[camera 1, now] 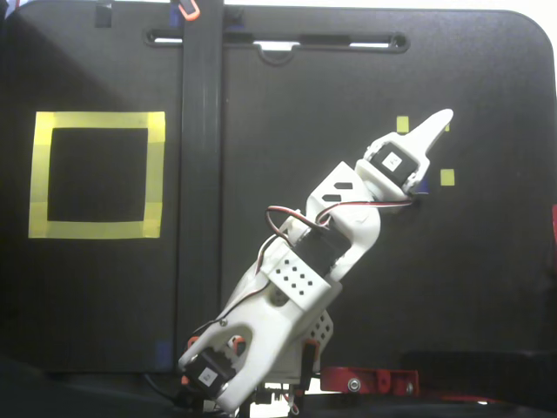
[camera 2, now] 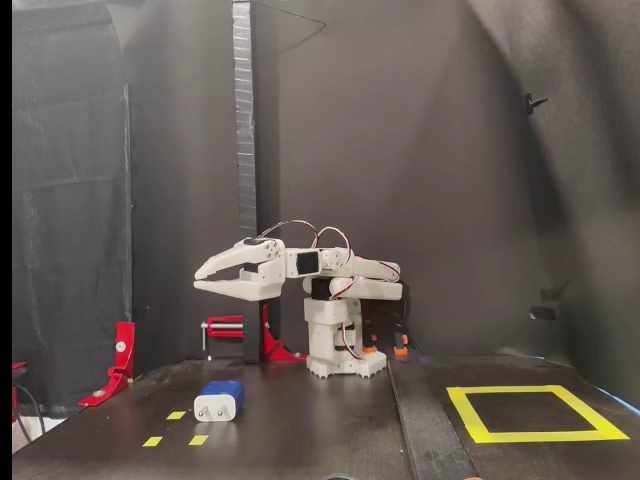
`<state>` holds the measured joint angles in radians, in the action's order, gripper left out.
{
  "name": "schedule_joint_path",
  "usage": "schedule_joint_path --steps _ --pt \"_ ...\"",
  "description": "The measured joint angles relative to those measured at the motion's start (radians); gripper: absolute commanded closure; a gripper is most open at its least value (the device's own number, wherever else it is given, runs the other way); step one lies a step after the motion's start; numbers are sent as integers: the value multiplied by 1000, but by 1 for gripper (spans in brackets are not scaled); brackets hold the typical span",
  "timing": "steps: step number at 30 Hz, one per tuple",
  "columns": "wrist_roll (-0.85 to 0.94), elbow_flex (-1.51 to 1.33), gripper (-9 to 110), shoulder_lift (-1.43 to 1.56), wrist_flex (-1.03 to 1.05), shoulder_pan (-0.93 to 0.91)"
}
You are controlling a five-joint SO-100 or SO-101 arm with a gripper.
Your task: Grasp the block and place it in the designated area.
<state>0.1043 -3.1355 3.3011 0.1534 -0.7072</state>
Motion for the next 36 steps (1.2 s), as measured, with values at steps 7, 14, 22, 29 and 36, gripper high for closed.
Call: schedule_joint_path --steps 7,14,22,29,36 --pt "0 0 102 -34 -49 -2" --pt "0 95 102 -215 -6 15" --pt "14 391 102 -526 146 25" --pt "55 612 102 -762 342 35" --pt "86 793 102 -951 548 43"
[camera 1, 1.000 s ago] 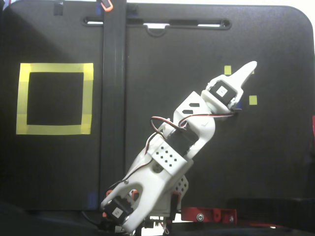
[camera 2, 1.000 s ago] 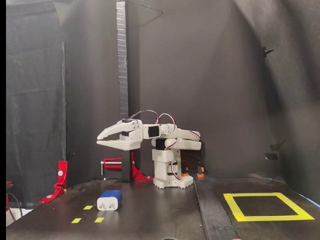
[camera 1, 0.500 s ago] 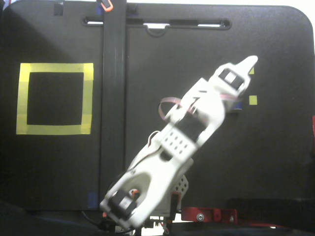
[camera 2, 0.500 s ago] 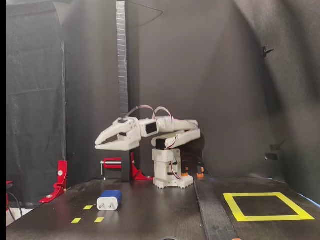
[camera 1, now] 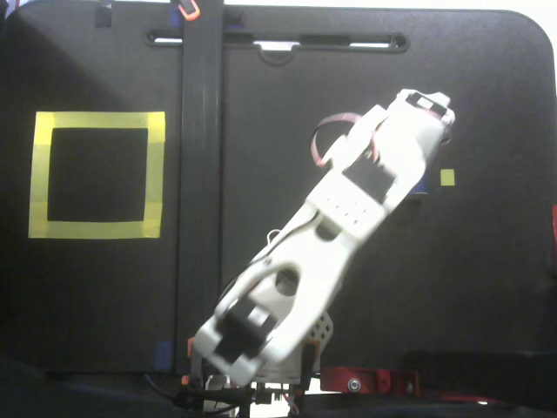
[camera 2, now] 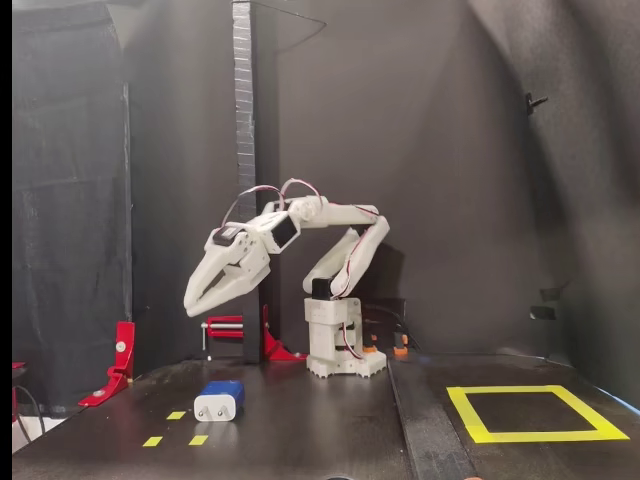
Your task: Grasp the block and place it in the designated area.
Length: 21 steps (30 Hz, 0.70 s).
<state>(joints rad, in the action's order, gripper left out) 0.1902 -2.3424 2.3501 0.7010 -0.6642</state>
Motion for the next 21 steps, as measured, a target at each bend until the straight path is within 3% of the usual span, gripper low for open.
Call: schedule_joint_path --steps 21 --pt "215 448 102 -387 525 -38"
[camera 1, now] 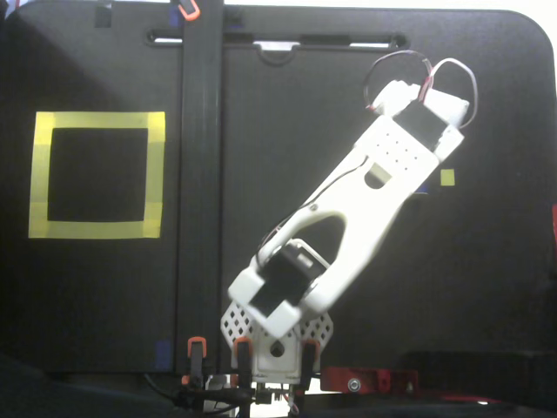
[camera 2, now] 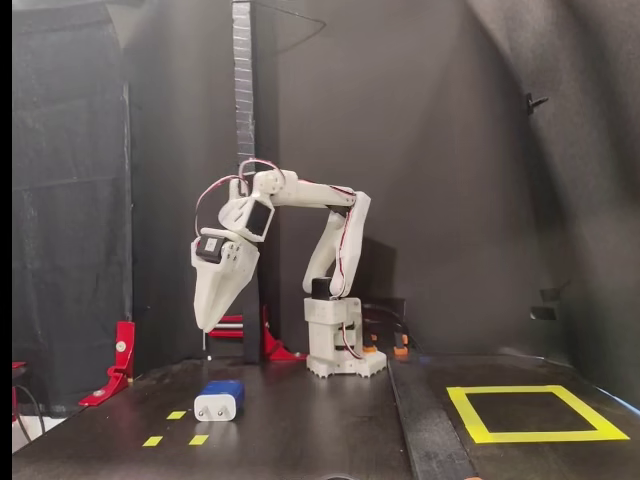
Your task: Grasp the block and place it in the designated area.
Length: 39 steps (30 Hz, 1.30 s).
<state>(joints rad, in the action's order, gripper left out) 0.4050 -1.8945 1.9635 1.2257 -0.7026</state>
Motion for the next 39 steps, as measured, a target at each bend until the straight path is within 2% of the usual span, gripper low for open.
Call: schedule_joint_path --steps 14,27,32,39 --pt "133 184 102 -201 216 -63" --pt "207 184 102 -209 239 -66" --pt "348 184 102 -209 267 -66" --pt "644 184 102 -209 270 -66"
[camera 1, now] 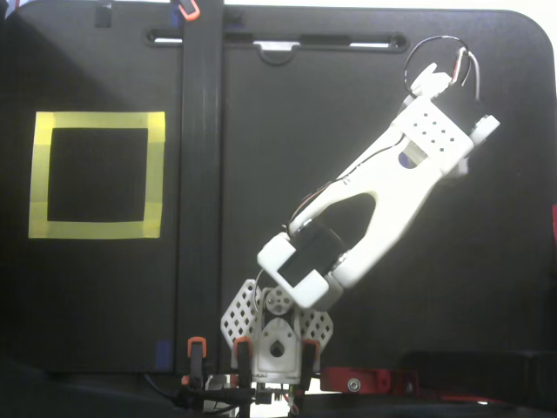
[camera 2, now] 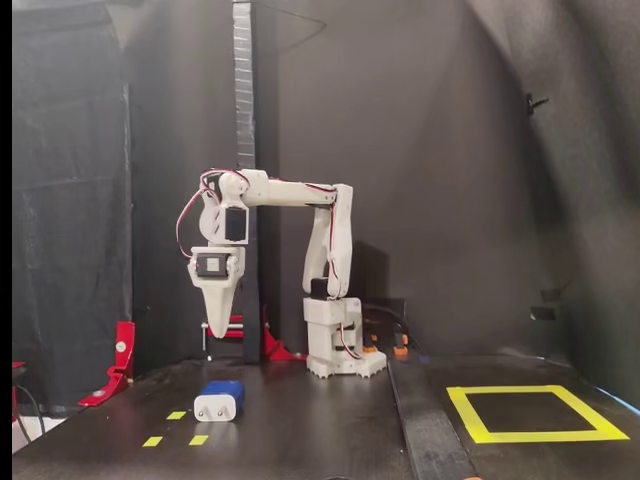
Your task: Grasp the block and place it in the designated area.
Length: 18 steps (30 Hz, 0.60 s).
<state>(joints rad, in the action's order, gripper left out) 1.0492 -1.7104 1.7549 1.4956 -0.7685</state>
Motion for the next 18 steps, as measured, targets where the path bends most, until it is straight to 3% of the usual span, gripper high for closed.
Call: schedule_joint_path --steps 18 --pt "959 -21 101 0 -58 28"
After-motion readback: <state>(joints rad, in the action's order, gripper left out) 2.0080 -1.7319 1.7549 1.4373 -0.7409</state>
